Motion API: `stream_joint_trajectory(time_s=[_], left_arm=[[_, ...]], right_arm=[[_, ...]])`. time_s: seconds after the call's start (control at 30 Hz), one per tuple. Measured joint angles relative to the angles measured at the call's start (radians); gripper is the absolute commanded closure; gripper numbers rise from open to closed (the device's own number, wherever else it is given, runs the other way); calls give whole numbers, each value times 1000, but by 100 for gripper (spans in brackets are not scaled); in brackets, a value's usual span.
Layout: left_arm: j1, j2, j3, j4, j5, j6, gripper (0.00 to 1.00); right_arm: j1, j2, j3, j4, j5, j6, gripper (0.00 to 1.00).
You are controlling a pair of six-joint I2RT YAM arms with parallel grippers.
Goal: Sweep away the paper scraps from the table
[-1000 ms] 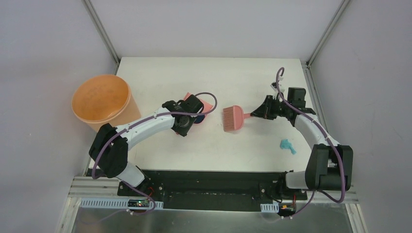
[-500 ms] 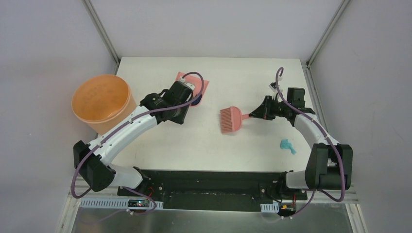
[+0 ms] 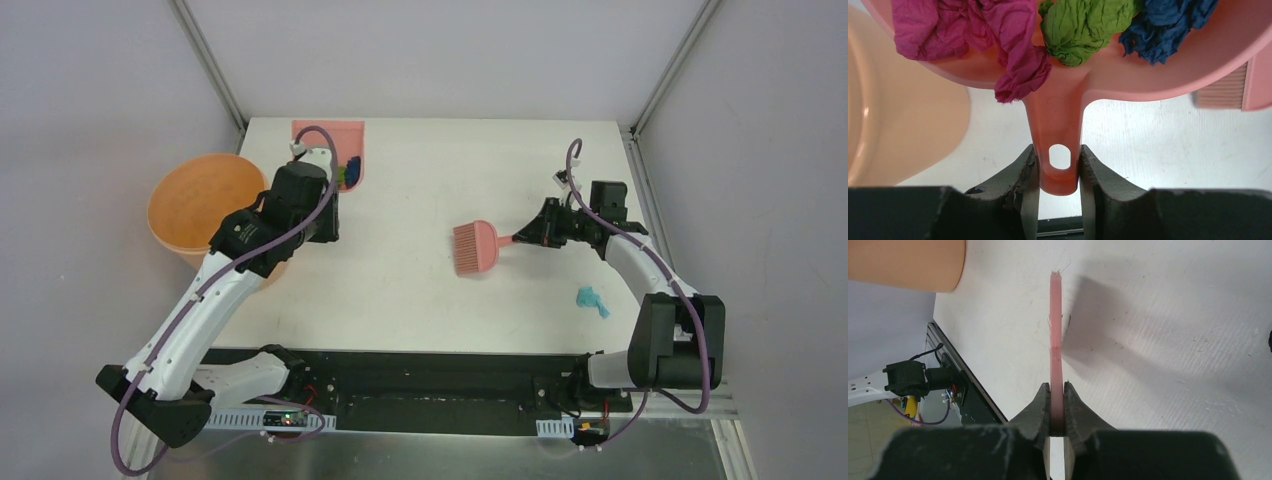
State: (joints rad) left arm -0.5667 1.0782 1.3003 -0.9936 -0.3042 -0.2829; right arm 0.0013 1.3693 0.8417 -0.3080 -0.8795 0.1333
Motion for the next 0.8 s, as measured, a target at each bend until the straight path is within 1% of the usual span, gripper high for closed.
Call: stream_joint_trajectory(time_s=[0.17,0.33,0.4,0.57,0.8], left_arm=[[100,-36,-8,37,27,-18,100],[239,-35,-57,121,145,-60,100],[275,-34,-79,158,182,-88,100],[332,-41,-138,293,233,-178,100],[388,-128,-233,457,226,-298,100]], right_arm=[[0,6,0,-2,1,-1,100],[0,6,0,-3,3,-7,100],[0,8,0,-5,4,-13,100],[0,23,0,-23,13,-36,100],[-26,35,0,-45,26,-57,100]])
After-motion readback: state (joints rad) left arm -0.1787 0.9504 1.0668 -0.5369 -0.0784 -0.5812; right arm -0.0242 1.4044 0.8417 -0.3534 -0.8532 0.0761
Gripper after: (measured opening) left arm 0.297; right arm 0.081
